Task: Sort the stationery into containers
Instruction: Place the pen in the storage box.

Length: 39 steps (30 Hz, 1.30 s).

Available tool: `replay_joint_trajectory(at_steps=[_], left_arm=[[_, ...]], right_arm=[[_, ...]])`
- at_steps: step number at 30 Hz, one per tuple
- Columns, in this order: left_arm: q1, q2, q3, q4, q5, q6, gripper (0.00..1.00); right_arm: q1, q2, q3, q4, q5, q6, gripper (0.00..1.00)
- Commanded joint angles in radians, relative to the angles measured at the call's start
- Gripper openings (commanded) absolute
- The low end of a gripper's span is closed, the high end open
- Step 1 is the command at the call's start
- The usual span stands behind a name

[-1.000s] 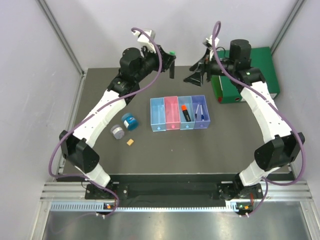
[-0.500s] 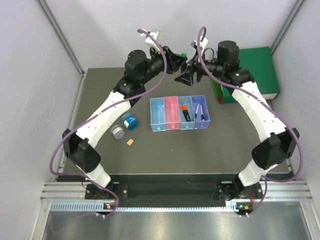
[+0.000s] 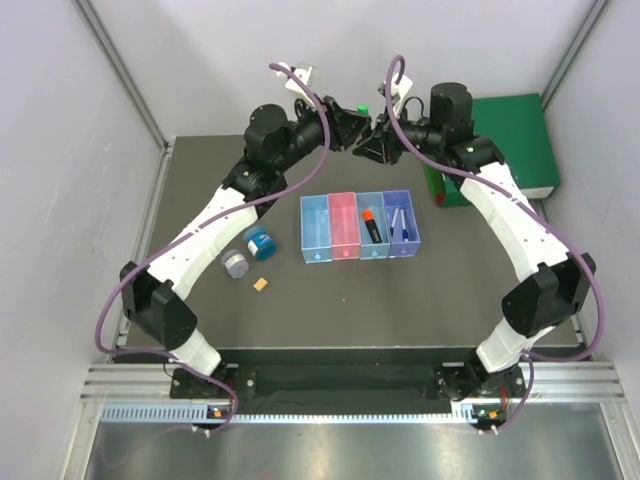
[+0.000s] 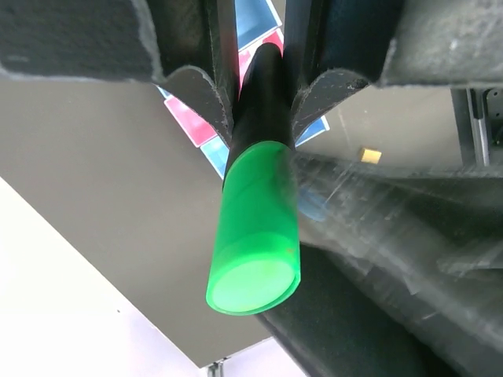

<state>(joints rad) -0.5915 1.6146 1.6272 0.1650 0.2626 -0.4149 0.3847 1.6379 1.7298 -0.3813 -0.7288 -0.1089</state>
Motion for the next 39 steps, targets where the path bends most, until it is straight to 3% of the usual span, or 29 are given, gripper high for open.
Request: replay_joint_trajectory(at_steps=[1, 2, 3, 9, 15, 19, 27, 39], left_arm=[[-0.008, -0.068, -0.046, 0.031, 0.043, 0.031, 0.71], [-0.008, -0.079, -0.055, 0.025, 0.035, 0.045, 0.92], [-0.005, -0.087, -0.075, 0.007, 0.026, 0.059, 0.99], [0.036, -0.168, -0.191, -0.041, -0.052, 0.157, 0.99], [0.125, -0.288, -0.372, -0.09, -0.122, 0.355, 0.99], [0.211, -0.363, -0.49, -0.117, -0.059, 0.56, 0.99], [0.229, -0.458, -0.705, -0.364, 0.063, 1.054, 0.99], [0.231, -0.599, -0.863, -0.446, 0.041, 1.213, 0.99]], right_arm=[[0.01, -0.041, 0.025, 0.044, 0.015, -0.021, 0.0], [0.011, -0.044, 0.019, 0.039, 0.019, -0.023, 0.0], [0.011, -0.052, 0.004, 0.035, 0.019, -0.026, 0.0], [0.005, -0.075, -0.073, -0.008, 0.032, -0.051, 0.0], [-0.047, -0.009, -0.139, -0.086, -0.017, -0.067, 0.0], [-0.084, 0.074, -0.131, -0.146, -0.043, -0.086, 0.0], [-0.09, 0.189, -0.133, -0.185, -0.095, -0.097, 0.0], [-0.092, 0.277, -0.239, -0.271, -0.155, -0.176, 0.0]])
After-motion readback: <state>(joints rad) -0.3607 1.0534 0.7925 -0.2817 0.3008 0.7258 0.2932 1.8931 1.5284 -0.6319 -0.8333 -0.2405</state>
